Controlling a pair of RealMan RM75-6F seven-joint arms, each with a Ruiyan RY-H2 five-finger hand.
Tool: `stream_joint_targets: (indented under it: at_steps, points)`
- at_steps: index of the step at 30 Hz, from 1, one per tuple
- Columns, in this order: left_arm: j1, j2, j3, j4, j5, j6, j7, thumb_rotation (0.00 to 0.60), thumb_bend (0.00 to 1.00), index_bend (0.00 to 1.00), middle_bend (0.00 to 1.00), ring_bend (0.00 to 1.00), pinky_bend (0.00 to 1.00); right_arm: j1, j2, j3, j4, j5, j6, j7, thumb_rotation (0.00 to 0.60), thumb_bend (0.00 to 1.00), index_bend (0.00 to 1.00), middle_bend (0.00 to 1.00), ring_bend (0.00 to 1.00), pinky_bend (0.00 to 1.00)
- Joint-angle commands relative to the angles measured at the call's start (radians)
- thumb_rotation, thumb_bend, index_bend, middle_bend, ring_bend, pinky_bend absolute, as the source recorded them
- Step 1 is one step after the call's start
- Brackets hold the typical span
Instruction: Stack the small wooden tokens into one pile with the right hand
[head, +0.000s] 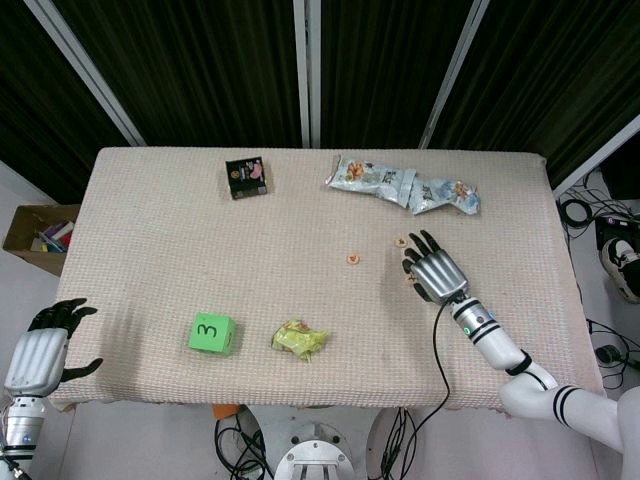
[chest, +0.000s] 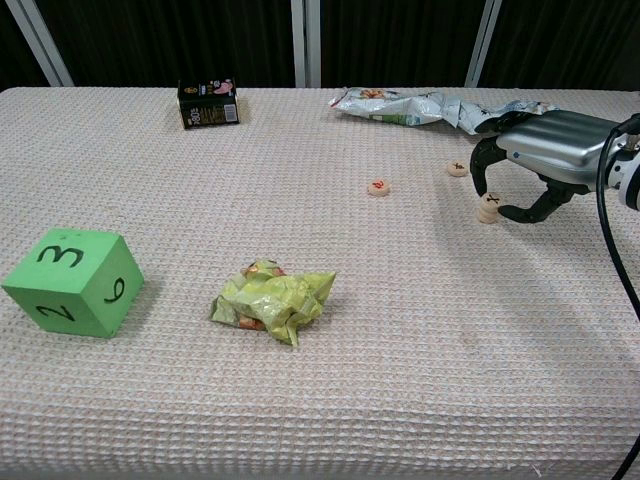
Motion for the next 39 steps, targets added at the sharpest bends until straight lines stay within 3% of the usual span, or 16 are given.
stream_joint_targets:
  at_steps: [1,39]
  points:
    - [0.0,0.0,0.0,0.0,-0.001,-0.001,0.0,0.6,0.0,0.27,0.15,0.12,0.17,0.0,0.0,0.0,0.001,0.001,-0.001,0.0,0.6,0.32,0.47,0.26,0.01,0.01]
    - [-0.004,0.003,0.0,-0.003,-0.01,-0.012,-0.002,0.6,0.0,0.27,0.15,0.12,0.17,-0.008,0.005,0.0,-0.011,0.003,0.013,-0.007,0.6,0.27,0.38,0.25,0.01,0.01]
